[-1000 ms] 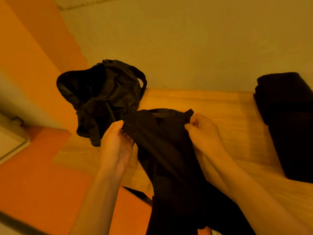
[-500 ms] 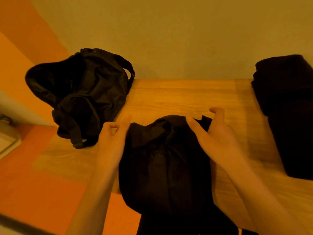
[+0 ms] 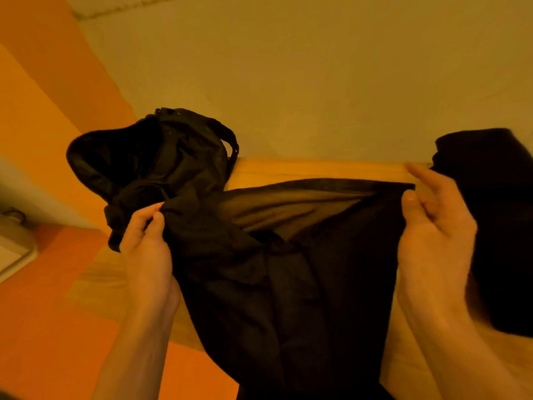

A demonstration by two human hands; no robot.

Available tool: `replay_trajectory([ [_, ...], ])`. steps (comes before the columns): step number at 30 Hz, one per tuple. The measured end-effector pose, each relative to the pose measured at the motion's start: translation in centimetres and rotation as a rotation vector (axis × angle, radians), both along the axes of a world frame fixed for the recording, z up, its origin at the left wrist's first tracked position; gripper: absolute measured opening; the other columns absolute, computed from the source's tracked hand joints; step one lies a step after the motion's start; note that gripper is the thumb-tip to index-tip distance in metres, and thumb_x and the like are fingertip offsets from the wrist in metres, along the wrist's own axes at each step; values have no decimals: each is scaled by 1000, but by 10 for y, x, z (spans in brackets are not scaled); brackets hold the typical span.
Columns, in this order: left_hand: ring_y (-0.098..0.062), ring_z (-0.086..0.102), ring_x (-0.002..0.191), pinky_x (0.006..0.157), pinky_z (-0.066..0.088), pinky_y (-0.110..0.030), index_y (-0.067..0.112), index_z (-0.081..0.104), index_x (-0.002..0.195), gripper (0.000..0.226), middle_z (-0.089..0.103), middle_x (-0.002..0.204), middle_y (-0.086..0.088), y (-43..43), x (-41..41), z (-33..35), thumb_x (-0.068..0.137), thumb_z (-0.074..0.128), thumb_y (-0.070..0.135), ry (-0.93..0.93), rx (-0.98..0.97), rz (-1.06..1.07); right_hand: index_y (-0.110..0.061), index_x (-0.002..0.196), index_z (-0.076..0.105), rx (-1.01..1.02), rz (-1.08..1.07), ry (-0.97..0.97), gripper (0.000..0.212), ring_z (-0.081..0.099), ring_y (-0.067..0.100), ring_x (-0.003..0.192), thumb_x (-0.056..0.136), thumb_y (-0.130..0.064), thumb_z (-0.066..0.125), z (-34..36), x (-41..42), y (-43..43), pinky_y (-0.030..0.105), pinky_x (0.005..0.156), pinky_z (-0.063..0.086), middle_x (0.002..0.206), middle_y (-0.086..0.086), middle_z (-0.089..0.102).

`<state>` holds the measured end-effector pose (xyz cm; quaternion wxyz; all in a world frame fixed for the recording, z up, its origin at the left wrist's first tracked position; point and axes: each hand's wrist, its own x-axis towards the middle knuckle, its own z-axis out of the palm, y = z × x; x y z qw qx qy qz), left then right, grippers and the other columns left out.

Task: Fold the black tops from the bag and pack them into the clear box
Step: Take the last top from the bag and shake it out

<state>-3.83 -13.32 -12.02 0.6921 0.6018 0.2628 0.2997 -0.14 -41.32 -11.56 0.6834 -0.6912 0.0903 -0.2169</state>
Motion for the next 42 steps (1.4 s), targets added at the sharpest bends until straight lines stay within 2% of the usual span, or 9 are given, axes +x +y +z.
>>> replay_trajectory([
  [1,-26,69,110,84,55,-38,21,72,99,24,70,122,-13,1,-2,3,107,50,25,19,-10,-10,-41,124,66,134,33,23,39,45,24,112,105,-12,48,4,-2,-2,55,98,31,121,0,52],
  [2,-26,69,110,83,55,-38,22,74,95,28,70,121,-12,1,-4,6,106,50,33,44,-32,-53,-42,120,69,254,82,55,40,53,2,86,105,-11,47,7,-4,-4,28,85,43,87,-16,51],
  [5,-19,70,105,88,53,-38,24,80,87,39,75,110,2,-1,-9,14,85,67,61,265,32,-253,-44,113,71,320,174,183,40,58,26,102,103,-13,48,14,-11,-5,44,92,47,125,17,64],
  [8,-19,70,102,85,51,-33,26,80,75,18,77,90,6,-3,-12,6,67,84,41,399,253,-393,-39,114,70,101,202,291,35,30,20,110,105,-13,47,17,-16,-5,61,92,48,102,8,66],
  [14,-11,72,101,85,55,-28,14,76,102,12,77,101,3,-4,-36,15,96,66,10,111,89,-208,-28,122,66,-77,147,376,27,54,8,72,104,-15,51,10,-29,-15,51,92,52,100,-14,63],
  [17,-18,73,100,89,57,-33,12,76,104,16,77,103,-5,-7,-19,34,95,66,3,127,5,-257,-25,123,68,-96,225,392,26,66,15,94,103,-15,53,18,-15,-20,50,97,55,104,-6,68],
  [24,-16,68,75,68,58,-28,13,63,97,27,65,94,-9,-10,108,201,99,49,-10,-85,-39,-464,-18,117,68,14,137,20,24,68,21,102,97,-12,55,182,92,-25,43,89,59,108,5,69],
  [32,-24,64,103,90,57,-34,13,64,104,27,65,113,-11,-5,89,372,96,49,-8,-555,-141,-431,-17,120,64,196,252,-452,22,68,14,89,102,-14,53,390,99,-57,29,79,58,106,2,70],
  [42,-11,47,52,48,38,-23,13,46,70,19,45,67,-1,-11,-30,179,77,38,-2,-216,-34,-629,-26,105,71,176,557,-401,18,66,16,98,98,-19,56,216,-43,-50,27,80,54,104,2,70],
])
